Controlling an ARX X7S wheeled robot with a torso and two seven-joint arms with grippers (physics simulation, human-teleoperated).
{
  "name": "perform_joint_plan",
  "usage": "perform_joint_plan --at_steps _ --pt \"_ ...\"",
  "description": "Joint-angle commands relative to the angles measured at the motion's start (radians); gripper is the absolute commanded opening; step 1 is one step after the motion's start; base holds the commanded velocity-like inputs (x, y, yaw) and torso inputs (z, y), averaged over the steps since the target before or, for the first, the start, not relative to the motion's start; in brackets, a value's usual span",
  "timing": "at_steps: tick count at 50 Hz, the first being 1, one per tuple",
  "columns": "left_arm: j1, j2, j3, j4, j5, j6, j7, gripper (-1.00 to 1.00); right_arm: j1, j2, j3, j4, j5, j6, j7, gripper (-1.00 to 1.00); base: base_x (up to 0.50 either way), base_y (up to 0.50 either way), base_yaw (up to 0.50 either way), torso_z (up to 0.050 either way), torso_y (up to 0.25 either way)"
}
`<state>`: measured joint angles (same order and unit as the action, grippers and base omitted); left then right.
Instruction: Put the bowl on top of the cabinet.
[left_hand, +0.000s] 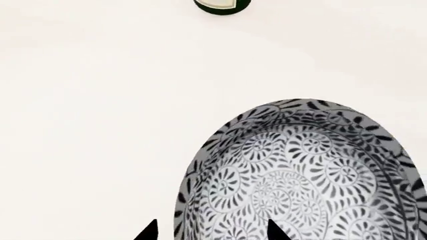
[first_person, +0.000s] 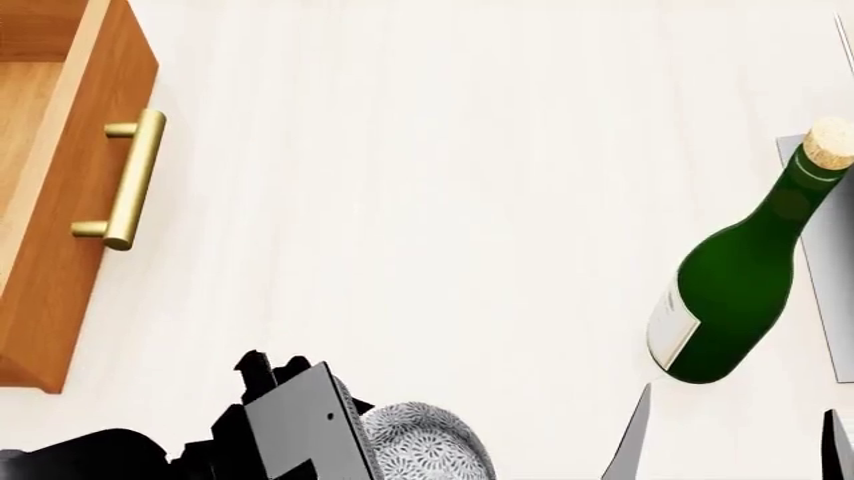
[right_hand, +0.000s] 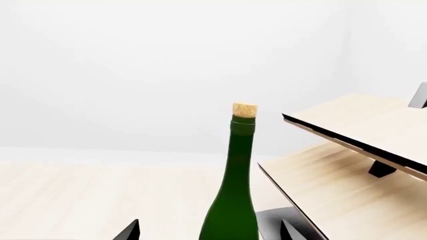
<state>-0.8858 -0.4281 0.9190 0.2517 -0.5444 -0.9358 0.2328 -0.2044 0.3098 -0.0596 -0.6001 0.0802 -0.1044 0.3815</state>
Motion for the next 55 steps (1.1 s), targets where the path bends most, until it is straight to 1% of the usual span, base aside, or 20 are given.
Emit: perform_joint_plan --at_steps 1,12,19,24,29,31,34,37,39,44,45,49,51,54,55 --pt "0.047 0.009 0.051 -0.066 0.191 0.056 -0.002 -1.00 -0.001 0.003 -0.004 -0.002 -0.002 -0.002 0.004 1.00 0.00 0.00 0.00 0.000 -0.011" --pt "0.048 0.004 0.049 -0.058 0.198 0.076 -0.009 -1.00 -0.002 0.007 -0.007 -0.001 -0.003 -0.006 0.007 1.00 0.00 0.00 0.00 0.000 -0.006" --pt "0.030 -0.014 0.037 -0.035 0.195 0.074 -0.004 -1.00 -0.003 0.010 -0.009 -0.004 -0.005 -0.006 0.010 1.00 0.00 0.00 0.00 0.000 -0.006" --pt "-0.008 -0.034 -0.008 0.021 0.166 0.027 -0.004 -1.00 -0.004 0.012 -0.012 -0.006 -0.006 -0.005 0.011 1.00 0.00 0.00 0.00 0.000 -0.002" --pt "-0.052 -0.059 -0.065 0.115 0.125 -0.041 -0.008 -1.00 -0.006 0.015 -0.013 -0.009 -0.005 -0.006 0.012 1.00 0.00 0.00 0.00 0.000 0.000" --pt "-0.059 -0.068 -0.069 0.139 0.126 -0.040 -0.009 -1.00 -0.007 0.016 -0.013 -0.010 -0.004 -0.006 0.012 1.00 0.00 0.00 0.00 0.000 0.000" --pt "-0.096 -0.071 -0.157 0.225 0.055 -0.108 -0.014 -1.00 -0.007 0.017 -0.013 -0.010 -0.003 -0.007 0.013 1.00 0.00 0.00 0.00 0.000 0.000" --pt "-0.122 -0.071 -0.192 0.261 0.031 -0.143 -0.020 -1.00 -0.008 0.019 -0.014 -0.011 -0.002 -0.007 0.013 1.00 0.00 0.00 0.00 0.000 0.000" --pt "-0.148 -0.061 -0.231 0.279 0.001 -0.193 -0.030 -1.00 -0.007 0.020 -0.014 -0.010 0.000 -0.007 0.013 1.00 0.00 0.00 0.00 0.000 0.000" --pt "-0.205 -0.051 -0.274 0.290 -0.022 -0.268 -0.051 -1.00 -0.008 0.023 -0.015 -0.009 0.004 -0.009 0.013 1.00 0.00 0.00 0.00 0.000 0.000" --pt "-0.226 -0.038 -0.288 0.284 -0.034 -0.321 -0.064 -1.00 -0.007 0.023 -0.015 -0.009 0.004 -0.010 0.013 1.00 0.00 0.00 0.00 0.000 0.000" --pt "-0.277 -0.016 -0.346 0.277 -0.048 -0.355 -0.081 -1.00 -0.007 0.025 -0.015 -0.006 0.004 -0.014 0.014 1.00 0.00 0.00 0.00 0.000 0.000" --pt "-0.316 -0.007 -0.376 0.268 -0.037 -0.349 -0.097 -1.00 -0.007 0.026 -0.014 -0.005 0.006 -0.016 0.014 1.00 0.00 0.00 0.00 0.000 0.000" --pt "-0.369 0.018 -0.448 0.251 -0.049 -0.375 -0.114 -1.00 -0.006 0.028 -0.014 -0.004 0.008 -0.016 0.014 1.00 0.00 0.00 0.00 0.000 0.000" --pt "-0.379 0.018 -0.455 0.246 -0.050 -0.372 -0.112 -1.00 -0.007 0.028 -0.014 -0.003 0.008 -0.017 0.015 1.00 0.00 0.00 0.00 0.000 0.000"
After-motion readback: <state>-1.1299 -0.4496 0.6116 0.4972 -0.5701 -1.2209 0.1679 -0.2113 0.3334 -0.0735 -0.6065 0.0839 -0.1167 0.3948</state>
